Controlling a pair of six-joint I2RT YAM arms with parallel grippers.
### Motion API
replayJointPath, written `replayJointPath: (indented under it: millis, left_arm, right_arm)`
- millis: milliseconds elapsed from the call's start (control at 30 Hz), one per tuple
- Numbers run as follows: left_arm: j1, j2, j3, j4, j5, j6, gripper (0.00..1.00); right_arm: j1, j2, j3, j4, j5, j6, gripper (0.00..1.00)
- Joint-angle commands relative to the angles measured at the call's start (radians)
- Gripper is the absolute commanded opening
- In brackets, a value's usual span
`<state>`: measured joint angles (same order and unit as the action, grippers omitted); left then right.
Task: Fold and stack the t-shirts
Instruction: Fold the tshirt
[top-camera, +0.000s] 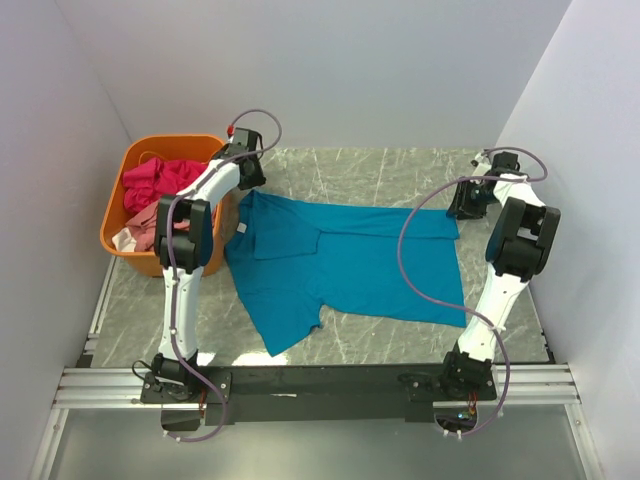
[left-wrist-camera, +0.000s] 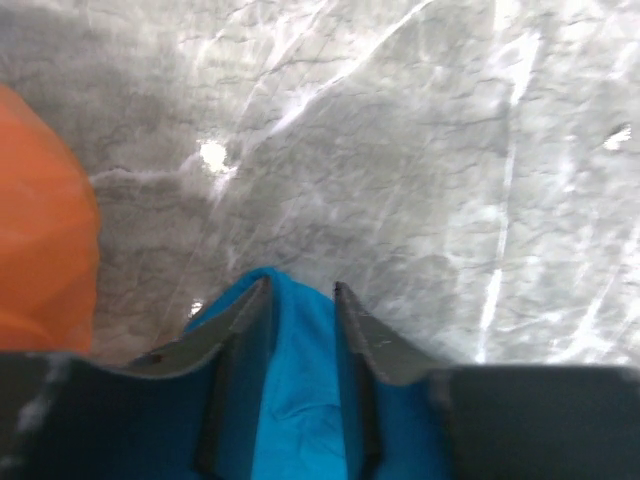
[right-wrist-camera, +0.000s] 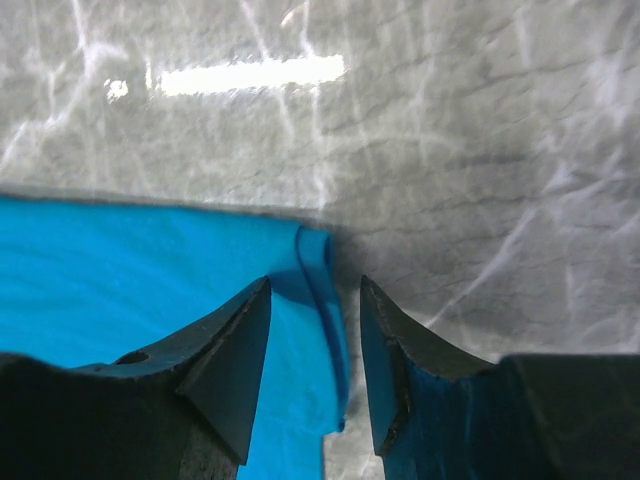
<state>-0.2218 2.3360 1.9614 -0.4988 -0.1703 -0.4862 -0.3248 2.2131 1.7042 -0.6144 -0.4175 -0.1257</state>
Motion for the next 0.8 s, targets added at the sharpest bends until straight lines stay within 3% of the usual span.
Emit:
replayJointPath:
  millis: [0, 433, 533, 667, 767]
  left_arm:
    - [0.006, -0.067, 0.051, 0.002, 0.043, -0.005, 0.38]
    - [0.006, -0.334, -0.016, 0.052, 0.160, -0.057, 0.41]
    - [0.006, -0.426, -0.085, 0.084, 0.179, -0.064, 0.41]
    - [0.006, -0.529, -0.179, 0.117, 0.201, -0.068, 0.41]
    - [0.006, -0.599, -0.246, 0.132, 0.221, -0.052, 0.41]
  right_arm:
    - [0.007, 0.025, 0.066, -0.097, -0.052, -0.023, 0.48]
    - [0.016, 0.102, 0.179, -0.244, -0.086, -0.045, 0.42]
    - [0.020, 0.123, 0.218, -0.274, -0.083, -0.052, 0.32]
    - [0.020, 0.132, 0.238, -0.265, -0.067, -0.049, 0.08]
    - [0.021, 0.128, 0.262, -0.242, -0.034, -0.034, 0.00]
